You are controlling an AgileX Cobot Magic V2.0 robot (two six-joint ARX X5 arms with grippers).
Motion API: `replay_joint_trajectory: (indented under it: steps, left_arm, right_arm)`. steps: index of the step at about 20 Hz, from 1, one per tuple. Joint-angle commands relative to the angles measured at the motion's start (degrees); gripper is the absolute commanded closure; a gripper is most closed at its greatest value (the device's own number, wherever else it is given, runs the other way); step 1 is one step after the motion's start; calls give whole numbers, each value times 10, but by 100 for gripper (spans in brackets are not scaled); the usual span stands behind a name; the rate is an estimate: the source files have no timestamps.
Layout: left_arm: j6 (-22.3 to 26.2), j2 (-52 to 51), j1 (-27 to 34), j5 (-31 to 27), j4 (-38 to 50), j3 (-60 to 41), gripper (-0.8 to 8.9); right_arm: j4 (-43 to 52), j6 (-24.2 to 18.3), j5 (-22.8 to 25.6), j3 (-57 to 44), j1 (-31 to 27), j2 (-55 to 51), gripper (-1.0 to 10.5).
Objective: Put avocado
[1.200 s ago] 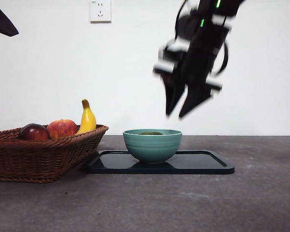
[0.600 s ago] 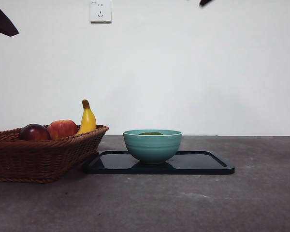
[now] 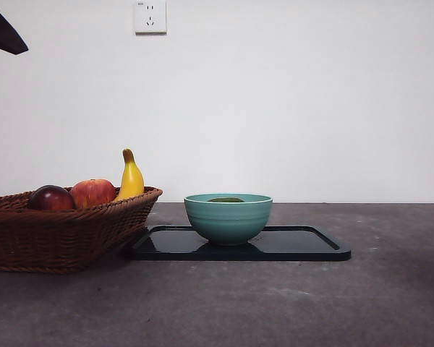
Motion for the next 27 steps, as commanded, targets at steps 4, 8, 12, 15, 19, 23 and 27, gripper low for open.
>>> replay_joint_trajectory:
  steps: [4, 8, 12, 15, 19, 23, 27]
  left_arm:
    - [6, 3, -4, 2, 6, 4, 472]
    - [6, 3, -4, 2, 6, 4, 475]
    - [6, 3, -4, 2, 6, 4, 745]
    - [6, 3, -4, 2, 6, 4, 806]
    - [6, 3, -4, 2, 6, 4, 806]
    - [6, 3, -4, 2, 6, 4, 806]
    - [6, 3, -4, 2, 6, 4, 806]
  right_arm:
    - [14, 12, -17, -1, 10, -8, 763]
    - [14, 12, -19, -1, 10, -7, 764]
    - [14, 11, -19, -1, 10, -7, 939]
    - [16, 12, -17, -1, 10, -7, 939]
    - [25, 10, -16, -1, 10, -7, 939]
    - [35, 10, -16, -1, 10, -7, 939]
    - [35, 10, -16, -1, 10, -7, 939]
